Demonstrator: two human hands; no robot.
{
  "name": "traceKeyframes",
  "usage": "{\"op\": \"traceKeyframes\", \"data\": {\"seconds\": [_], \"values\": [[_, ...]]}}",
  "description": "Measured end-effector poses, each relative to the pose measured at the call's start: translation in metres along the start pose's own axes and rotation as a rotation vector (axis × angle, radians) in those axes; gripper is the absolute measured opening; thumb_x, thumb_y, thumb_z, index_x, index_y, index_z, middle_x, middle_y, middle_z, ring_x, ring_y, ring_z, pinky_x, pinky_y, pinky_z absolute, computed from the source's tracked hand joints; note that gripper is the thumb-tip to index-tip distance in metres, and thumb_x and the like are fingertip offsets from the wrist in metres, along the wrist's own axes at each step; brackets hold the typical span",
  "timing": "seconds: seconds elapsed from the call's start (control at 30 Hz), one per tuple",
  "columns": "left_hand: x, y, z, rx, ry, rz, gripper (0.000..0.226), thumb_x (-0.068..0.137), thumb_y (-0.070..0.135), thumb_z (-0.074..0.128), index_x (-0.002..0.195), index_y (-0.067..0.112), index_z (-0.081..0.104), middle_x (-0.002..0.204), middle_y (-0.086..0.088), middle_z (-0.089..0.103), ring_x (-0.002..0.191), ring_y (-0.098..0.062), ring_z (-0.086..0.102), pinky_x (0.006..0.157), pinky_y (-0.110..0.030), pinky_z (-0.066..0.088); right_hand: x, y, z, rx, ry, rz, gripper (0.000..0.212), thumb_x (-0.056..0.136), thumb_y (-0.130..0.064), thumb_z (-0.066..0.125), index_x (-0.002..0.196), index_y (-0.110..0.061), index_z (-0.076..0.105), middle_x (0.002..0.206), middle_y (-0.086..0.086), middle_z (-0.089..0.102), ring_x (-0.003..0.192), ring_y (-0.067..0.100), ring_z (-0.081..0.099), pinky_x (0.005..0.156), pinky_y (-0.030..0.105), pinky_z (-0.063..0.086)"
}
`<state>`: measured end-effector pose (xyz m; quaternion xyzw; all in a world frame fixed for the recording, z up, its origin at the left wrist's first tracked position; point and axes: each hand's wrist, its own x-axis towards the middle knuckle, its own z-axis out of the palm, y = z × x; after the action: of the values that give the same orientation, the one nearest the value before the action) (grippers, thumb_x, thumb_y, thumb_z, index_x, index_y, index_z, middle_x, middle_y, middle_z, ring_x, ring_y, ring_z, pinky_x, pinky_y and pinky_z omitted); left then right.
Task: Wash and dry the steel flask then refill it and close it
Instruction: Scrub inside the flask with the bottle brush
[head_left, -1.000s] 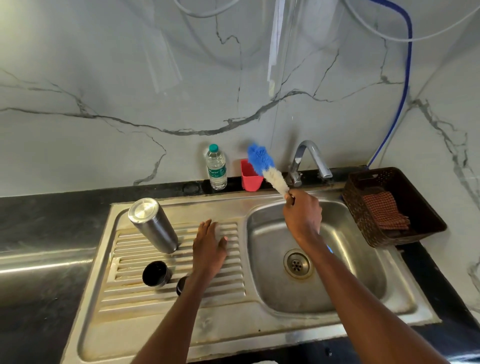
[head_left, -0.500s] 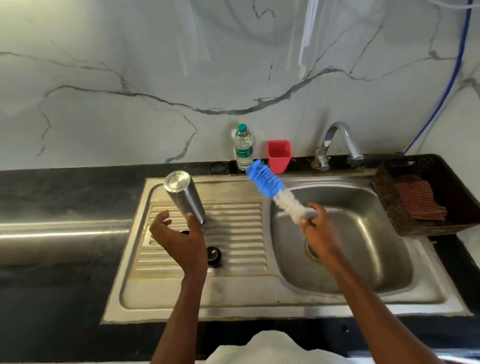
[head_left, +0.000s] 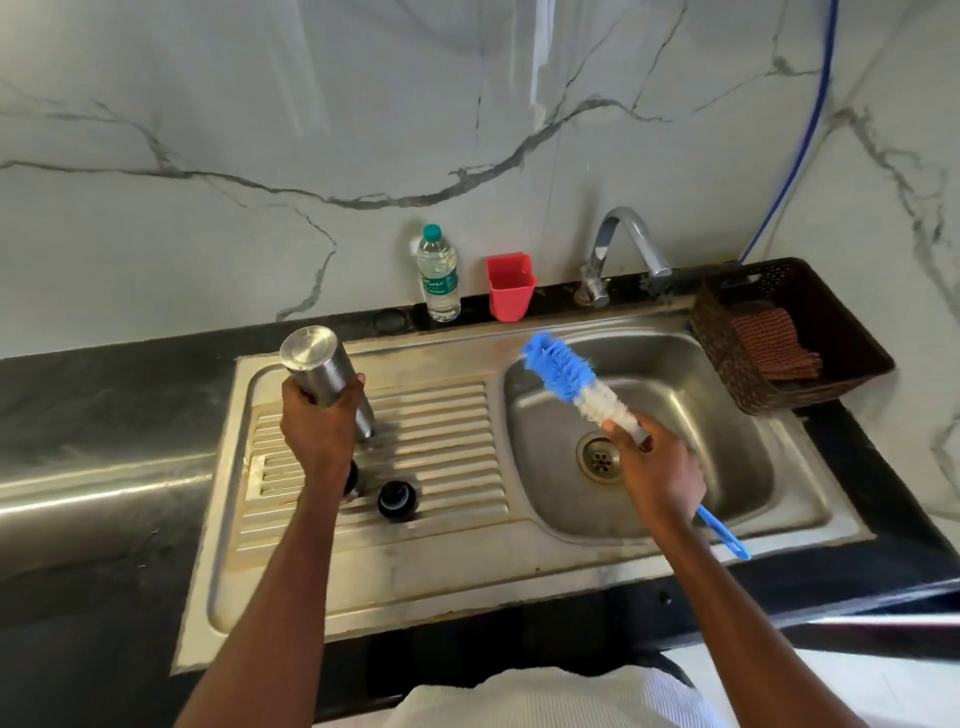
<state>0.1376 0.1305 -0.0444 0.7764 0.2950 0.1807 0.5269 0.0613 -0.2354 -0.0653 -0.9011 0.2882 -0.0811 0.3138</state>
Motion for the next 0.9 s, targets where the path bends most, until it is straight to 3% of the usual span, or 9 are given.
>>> {"op": "traceKeyframes", "data": {"seconds": [0.07, 0.13, 0.2, 0.33, 0.47, 0.57, 0.63, 0.73, 0.9], "values": [[-0.002, 0.008, 0.005, -0.024, 0.033, 0.029, 0.065, 0.075, 0.035, 0.093, 0.125, 0.011, 0.059, 0.12, -0.007, 0.07, 0.104, -0.025, 0.068, 0.09, -0.041, 0.057, -0.001, 0.004, -0.003, 0.009, 0.049, -0.026, 0.043, 0.09, -0.069, 0.061, 0.124, -0.042, 0.065, 0.096, -0.002, 0.076, 0.094, 0.032, 0.067, 0.078, 0.041, 0.049], [-0.009, 0.021, 0.014, -0.093, 0.063, 0.062, 0.063, 0.074, 0.032, 0.094, 0.122, 0.011, 0.059, 0.114, -0.003, 0.07, 0.098, -0.02, 0.066, 0.092, -0.043, 0.058, 0.003, 0.008, -0.005, -0.046, -0.014, -0.014, 0.042, 0.091, -0.067, 0.061, 0.126, -0.043, 0.064, 0.099, 0.001, 0.076, 0.096, 0.033, 0.067, 0.077, 0.038, 0.047], [-0.023, 0.036, 0.028, -0.188, 0.078, 0.084, 0.058, 0.073, 0.028, 0.094, 0.119, 0.016, 0.061, 0.11, 0.004, 0.069, 0.095, -0.011, 0.064, 0.09, -0.034, 0.057, 0.011, 0.015, -0.008, -0.122, -0.103, 0.009, 0.041, 0.091, -0.061, 0.065, 0.128, -0.042, 0.065, 0.105, 0.003, 0.076, 0.1, 0.032, 0.067, 0.075, 0.035, 0.042], [-0.055, 0.06, 0.061, -0.325, 0.031, 0.137, 0.049, 0.076, 0.025, 0.093, 0.107, 0.039, 0.057, 0.104, 0.016, 0.066, 0.089, 0.009, 0.061, 0.083, -0.016, 0.052, 0.03, 0.028, -0.015, -0.055, -0.1, -0.031, 0.042, 0.092, -0.062, 0.064, 0.128, -0.04, 0.065, 0.101, 0.002, 0.076, 0.098, 0.031, 0.068, 0.074, 0.036, 0.045], [-0.087, 0.066, 0.095, -0.491, -0.023, 0.093, 0.053, 0.079, 0.015, 0.092, 0.123, 0.023, 0.063, 0.119, -0.003, 0.071, 0.104, -0.009, 0.068, 0.088, -0.022, 0.055, 0.054, 0.039, -0.02, -0.105, -0.169, -0.048, 0.041, 0.093, -0.06, 0.063, 0.126, -0.038, 0.066, 0.103, 0.003, 0.076, 0.099, 0.031, 0.069, 0.074, 0.035, 0.043], [-0.107, 0.066, 0.118, -0.575, -0.04, -0.005, 0.051, 0.082, 0.013, 0.089, 0.126, 0.022, 0.063, 0.118, 0.0, 0.073, 0.101, -0.006, 0.07, 0.088, -0.024, 0.056, 0.071, 0.047, -0.026, -0.037, -0.222, -0.056, 0.043, 0.091, -0.064, 0.063, 0.123, -0.037, 0.068, 0.105, 0.001, 0.076, 0.101, 0.031, 0.069, 0.075, 0.035, 0.046], [-0.115, 0.064, 0.127, -0.671, -0.053, -0.13, 0.054, 0.086, 0.018, 0.086, 0.134, 0.019, 0.062, 0.123, 0.001, 0.073, 0.109, -0.009, 0.071, 0.095, -0.032, 0.059, 0.085, 0.055, -0.029, 0.035, -0.271, -0.082, 0.04, 0.088, -0.065, 0.064, 0.115, -0.036, 0.072, 0.097, -0.005, 0.076, 0.097, 0.028, 0.069, 0.078, 0.037, 0.051], [-0.118, 0.06, 0.129, -0.792, -0.037, -0.349, 0.057, 0.089, 0.037, 0.082, 0.139, 0.021, 0.061, 0.132, -0.002, 0.071, 0.122, -0.022, 0.067, 0.1, -0.049, 0.058, 0.104, 0.069, -0.032, 0.177, -0.367, -0.136, 0.03, 0.087, -0.06, 0.068, 0.096, -0.032, 0.073, 0.076, -0.012, 0.071, 0.082, 0.019, 0.069, 0.071, 0.033, 0.047], [-0.095, 0.058, 0.109, -0.984, 0.026, -0.56, 0.072, 0.089, 0.049, 0.079, 0.143, 0.012, 0.05, 0.133, -0.014, 0.068, 0.117, -0.033, 0.068, 0.093, -0.062, 0.057, 0.109, 0.079, -0.039, 0.204, -0.505, -0.24, 0.022, 0.087, -0.054, 0.075, 0.078, -0.035, 0.07, 0.067, -0.016, 0.068, 0.065, 0.002, 0.063, 0.062, 0.03, 0.045]]}}
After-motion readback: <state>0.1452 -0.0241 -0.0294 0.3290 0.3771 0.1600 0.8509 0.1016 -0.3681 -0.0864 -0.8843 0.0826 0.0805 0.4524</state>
